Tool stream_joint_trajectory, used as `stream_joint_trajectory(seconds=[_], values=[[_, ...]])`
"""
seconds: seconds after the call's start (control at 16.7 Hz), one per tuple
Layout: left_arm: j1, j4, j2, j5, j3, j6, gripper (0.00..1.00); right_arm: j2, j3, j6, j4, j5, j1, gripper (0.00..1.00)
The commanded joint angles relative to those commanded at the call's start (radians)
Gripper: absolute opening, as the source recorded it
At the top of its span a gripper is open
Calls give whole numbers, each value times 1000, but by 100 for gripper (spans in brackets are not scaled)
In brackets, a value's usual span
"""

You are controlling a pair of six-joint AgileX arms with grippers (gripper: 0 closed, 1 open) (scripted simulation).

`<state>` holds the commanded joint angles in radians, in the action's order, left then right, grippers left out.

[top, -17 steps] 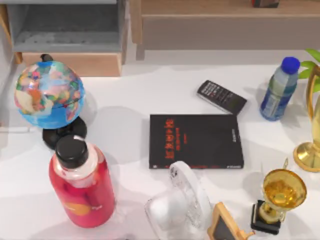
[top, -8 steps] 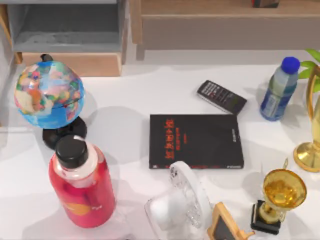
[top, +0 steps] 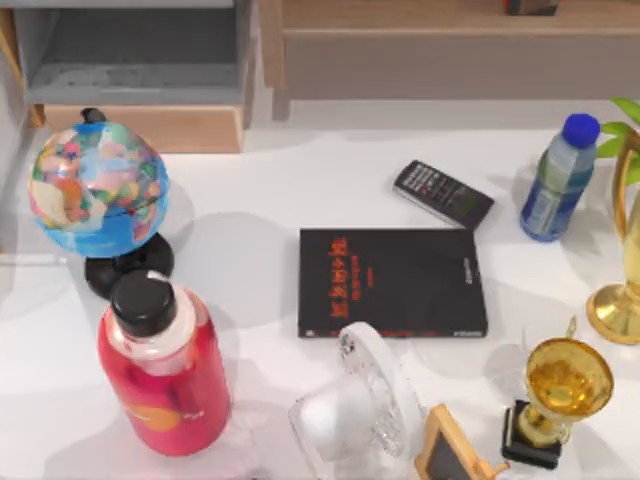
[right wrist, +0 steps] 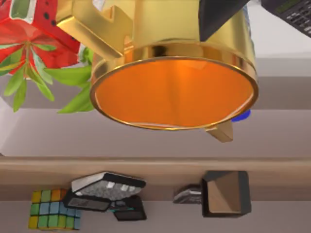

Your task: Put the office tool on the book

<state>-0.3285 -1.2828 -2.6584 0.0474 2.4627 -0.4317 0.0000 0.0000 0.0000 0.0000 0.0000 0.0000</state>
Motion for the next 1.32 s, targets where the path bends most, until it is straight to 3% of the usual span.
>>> stream_joint_trajectory(seconds=[0.42, 1.02, 1.32], values=[[0, 0, 0, 0, 0, 0, 2, 0, 0, 0, 0, 0, 0, 100], [-2, 0, 0, 0, 0, -1, 0, 0, 0, 0, 0, 0, 0, 100], [3, -47, 97, -64, -21, 12, 0, 0, 0, 0, 0, 0, 0, 100]])
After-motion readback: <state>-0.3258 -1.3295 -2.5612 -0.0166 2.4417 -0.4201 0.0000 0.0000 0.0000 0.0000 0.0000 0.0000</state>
